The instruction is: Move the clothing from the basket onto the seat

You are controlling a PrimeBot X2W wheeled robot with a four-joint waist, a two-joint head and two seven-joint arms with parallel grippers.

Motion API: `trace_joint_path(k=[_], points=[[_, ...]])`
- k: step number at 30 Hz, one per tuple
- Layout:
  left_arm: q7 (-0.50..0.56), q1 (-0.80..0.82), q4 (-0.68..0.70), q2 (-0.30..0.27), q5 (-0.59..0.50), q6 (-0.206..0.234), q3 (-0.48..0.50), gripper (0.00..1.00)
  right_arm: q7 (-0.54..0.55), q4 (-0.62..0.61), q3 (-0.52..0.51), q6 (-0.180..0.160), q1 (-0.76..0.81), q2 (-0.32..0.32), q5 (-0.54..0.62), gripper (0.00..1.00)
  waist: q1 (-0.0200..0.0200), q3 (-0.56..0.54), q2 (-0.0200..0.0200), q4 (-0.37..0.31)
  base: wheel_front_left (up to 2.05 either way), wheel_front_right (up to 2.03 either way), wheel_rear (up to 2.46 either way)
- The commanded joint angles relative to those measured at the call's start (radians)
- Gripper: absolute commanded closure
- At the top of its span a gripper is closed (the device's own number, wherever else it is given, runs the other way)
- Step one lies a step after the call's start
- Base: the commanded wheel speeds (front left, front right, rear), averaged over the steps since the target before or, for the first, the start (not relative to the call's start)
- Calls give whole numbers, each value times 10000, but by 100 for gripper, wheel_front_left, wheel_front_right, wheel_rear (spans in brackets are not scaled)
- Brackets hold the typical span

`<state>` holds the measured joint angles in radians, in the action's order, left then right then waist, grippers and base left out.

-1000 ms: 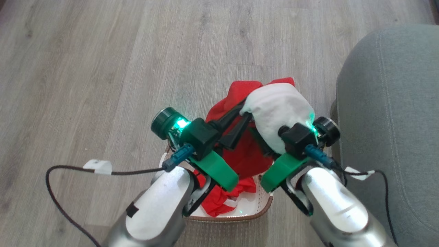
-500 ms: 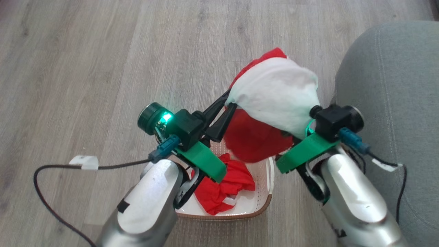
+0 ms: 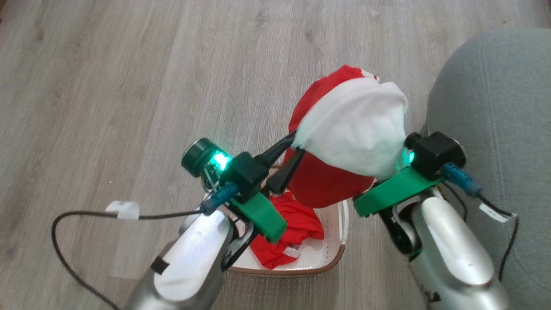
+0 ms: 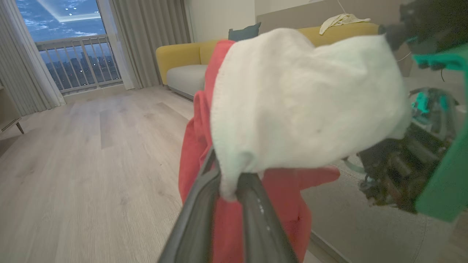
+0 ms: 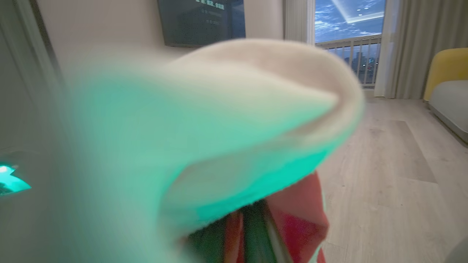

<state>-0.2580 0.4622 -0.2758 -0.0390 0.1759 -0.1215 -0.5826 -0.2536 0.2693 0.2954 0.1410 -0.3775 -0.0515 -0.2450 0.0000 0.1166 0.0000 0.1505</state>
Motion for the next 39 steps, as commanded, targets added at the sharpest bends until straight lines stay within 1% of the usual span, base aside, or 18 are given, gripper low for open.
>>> trace_joint_path(k=[1, 2, 4, 5, 15, 24, 31, 39], points=[[-38, -193, 134, -332, -63, -21, 359, 55, -82, -470, -228, -103, -381, 12, -123, 100, 0, -3, 0, 18, 0, 0, 0], [-38, -233, 156, -323, -67, -31, 367, 39, -82, -474, -211, -103, -368, 12, -115, 100, 0, -5, 0, 27, 0, 0, 0], [-38, -313, 193, -306, -88, -47, 384, 11, -82, -481, -175, -103, -343, 12, -54, 100, 0, -15, 0, 40, 0, 0, 0], [-38, -389, 79, -295, -14, -55, 373, 0, -82, -490, -166, -103, -332, 12, -16, 100, 0, -23, 0, 43, 0, 0, 0], [-38, -671, 101, -254, -91, -84, 680, 0, -82, -679, -461, -103, -259, 12, 283, 100, 0, -127, 0, 20, 0, 0, 0], [-38, -1191, -56, -286, -179, -90, 890, 0, -82, -614, -802, -103, -52, 12, 936, 100, 0, -407, 0, -84, 0, 0, 0], [-38, -1621, -13, -327, -210, -91, 1006, 0, -82, -648, -1385, -103, 135, 12, 1522, 100, 0, -518, 0, -237, 0, 0, 0], [-38, -2017, 152, -419, -199, -91, 1077, 0, -82, -772, -1960, -103, 413, 12, 1854, 100, 0, -496, 0, -432, 0, 0, 0]])
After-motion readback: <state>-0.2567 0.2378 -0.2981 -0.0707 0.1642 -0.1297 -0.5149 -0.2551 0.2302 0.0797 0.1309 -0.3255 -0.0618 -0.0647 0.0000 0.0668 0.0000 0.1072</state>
